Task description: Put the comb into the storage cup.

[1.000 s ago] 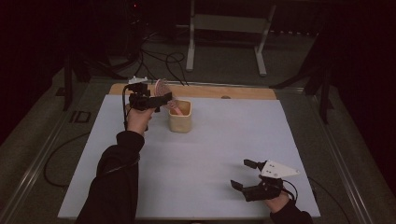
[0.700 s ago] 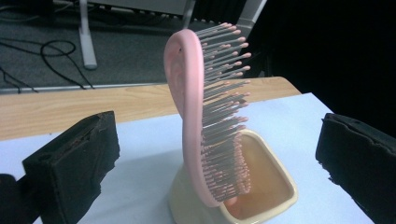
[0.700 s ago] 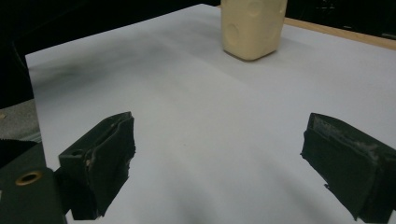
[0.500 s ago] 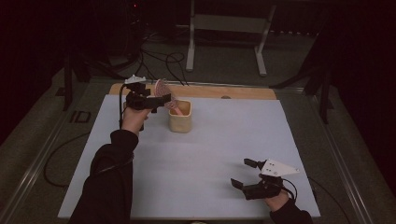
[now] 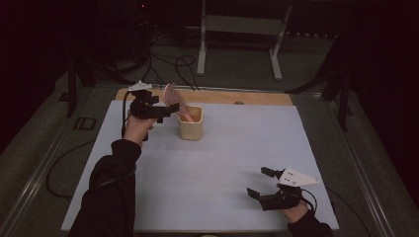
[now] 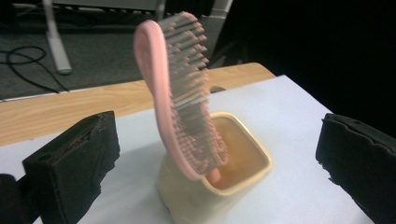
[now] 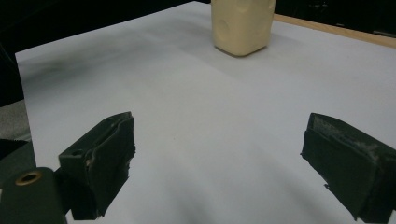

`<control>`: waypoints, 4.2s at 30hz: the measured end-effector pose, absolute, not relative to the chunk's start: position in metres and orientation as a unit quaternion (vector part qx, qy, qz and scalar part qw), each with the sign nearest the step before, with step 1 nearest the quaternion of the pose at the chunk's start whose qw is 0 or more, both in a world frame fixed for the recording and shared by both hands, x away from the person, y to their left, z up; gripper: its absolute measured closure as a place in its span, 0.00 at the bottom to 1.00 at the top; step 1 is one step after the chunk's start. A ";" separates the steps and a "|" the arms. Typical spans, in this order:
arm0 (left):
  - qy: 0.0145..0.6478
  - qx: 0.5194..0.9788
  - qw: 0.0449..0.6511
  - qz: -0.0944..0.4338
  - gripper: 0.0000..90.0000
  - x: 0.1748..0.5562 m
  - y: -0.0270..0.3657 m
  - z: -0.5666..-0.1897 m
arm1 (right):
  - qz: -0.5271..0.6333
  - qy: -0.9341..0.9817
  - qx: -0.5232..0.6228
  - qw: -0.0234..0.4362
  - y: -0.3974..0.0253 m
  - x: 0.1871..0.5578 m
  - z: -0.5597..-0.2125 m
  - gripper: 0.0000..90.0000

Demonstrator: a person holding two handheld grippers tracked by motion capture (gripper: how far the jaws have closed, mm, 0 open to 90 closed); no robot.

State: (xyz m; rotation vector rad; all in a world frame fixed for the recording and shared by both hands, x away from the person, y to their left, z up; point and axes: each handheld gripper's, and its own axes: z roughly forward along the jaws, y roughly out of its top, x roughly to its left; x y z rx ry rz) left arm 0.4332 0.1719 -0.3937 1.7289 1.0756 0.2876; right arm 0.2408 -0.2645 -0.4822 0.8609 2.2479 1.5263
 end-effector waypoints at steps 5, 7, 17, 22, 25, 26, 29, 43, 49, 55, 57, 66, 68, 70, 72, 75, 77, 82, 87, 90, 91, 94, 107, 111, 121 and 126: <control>0.434 0.725 0.522 0.115 0.00 0.426 0.175 -0.391 | 0.529 0.780 0.298 0.152 -0.265 0.239 -0.480 0.10; 0.429 0.724 0.528 0.112 0.00 0.424 0.176 -0.389 | 0.529 0.780 0.299 0.152 -0.266 0.240 -0.481 0.10; 0.414 0.735 0.526 0.108 0.00 0.414 0.180 -0.388 | 0.527 0.780 0.301 0.152 -0.265 0.239 -0.480 0.10; 0.412 0.735 0.529 0.105 0.00 0.408 0.186 -0.391 | 0.529 0.779 0.301 0.150 -0.264 0.239 -0.480 0.10; 0.411 0.737 0.527 0.105 0.00 0.405 0.188 -0.392 | 0.527 0.781 0.300 0.151 -0.264 0.239 -0.480 0.10; 0.410 0.737 0.527 0.104 0.00 0.404 0.188 -0.392 | 0.528 0.780 0.300 0.151 -0.263 0.239 -0.481 0.10; 0.407 0.739 0.527 0.102 0.00 0.399 0.189 -0.394 | 0.527 0.781 0.300 0.150 -0.263 0.239 -0.480 0.10; 0.387 0.751 0.525 0.102 0.00 0.379 0.198 -0.402 | 0.529 0.780 0.298 0.150 -0.262 0.239 -0.480 0.10; 0.383 0.754 0.524 0.100 0.00 0.370 0.202 -0.408 | 0.529 0.781 0.298 0.149 -0.262 0.239 -0.479 0.10; 0.376 0.760 0.520 0.104 0.00 0.361 0.206 -0.414 | 0.529 0.781 0.297 0.148 -0.260 0.239 -0.479 0.10; 0.379 0.761 0.515 0.106 0.00 0.359 0.207 -0.416 | 0.529 0.782 0.295 0.148 -0.260 0.239 -0.479 0.10; 0.374 0.774 0.499 0.112 0.00 0.347 0.209 -0.428 | 0.529 0.781 0.297 0.146 -0.260 0.240 -0.479 0.10; 0.372 0.777 0.494 0.116 0.00 0.344 0.208 -0.431 | 0.528 0.783 0.295 0.146 -0.259 0.240 -0.480 0.10; 0.370 0.780 0.492 0.114 0.00 0.343 0.208 -0.433 | 0.527 0.784 0.294 0.147 -0.259 0.239 -0.479 0.10; 0.369 0.782 0.489 0.113 0.00 0.338 0.209 -0.437 | 0.528 0.783 0.294 0.147 -0.259 0.240 -0.479 0.10; 0.368 0.785 0.485 0.113 0.00 0.333 0.209 -0.443 | 0.528 0.784 0.294 0.146 -0.258 0.239 -0.479 0.10; 0.368 0.786 0.484 0.111 0.00 0.329 0.210 -0.448 | 0.528 0.784 0.294 0.146 -0.258 0.239 -0.479 0.10; 0.369 0.789 0.479 0.111 0.00 0.322 0.212 -0.459 | 0.528 0.784 0.292 0.146 -0.258 0.239 -0.479 0.10; 0.371 0.789 0.476 0.112 0.00 0.314 0.216 -0.469 | 0.527 0.785 0.293 0.146 -0.258 0.239 -0.479 0.10; 0.374 0.788 0.476 0.110 0.00 0.309 0.218 -0.474 | 0.527 0.785 0.292 0.146 -0.257 0.240 -0.480 0.10; 0.373 0.789 0.475 0.110 0.00 0.307 0.219 -0.475 | 0.527 0.786 0.290 0.147 -0.257 0.239 -0.480 0.10; 0.376 0.791 0.470 0.108 0.00 0.303 0.219 -0.481 | 0.527 0.785 0.289 0.147 -0.257 0.239 -0.480 0.10; 0.377 0.799 0.457 0.108 0.00 0.281 0.225 -0.500 | 0.527 0.786 0.289 0.146 -0.256 0.239 -0.479 0.10; 0.376 0.802 0.453 0.104 0.00 0.273 0.229 -0.502 | 0.527 0.786 0.289 0.147 -0.256 0.240 -0.479 0.10; 0.387 0.805 0.436 0.112 0.00 0.254 0.242 -0.511 | 0.527 0.786 0.288 0.146 -0.256 0.240 -0.479 0.10; 0.391 0.803 0.437 0.108 0.00 0.249 0.249 -0.514 | 0.525 0.787 0.287 0.147 -0.256 0.239 -0.479 0.10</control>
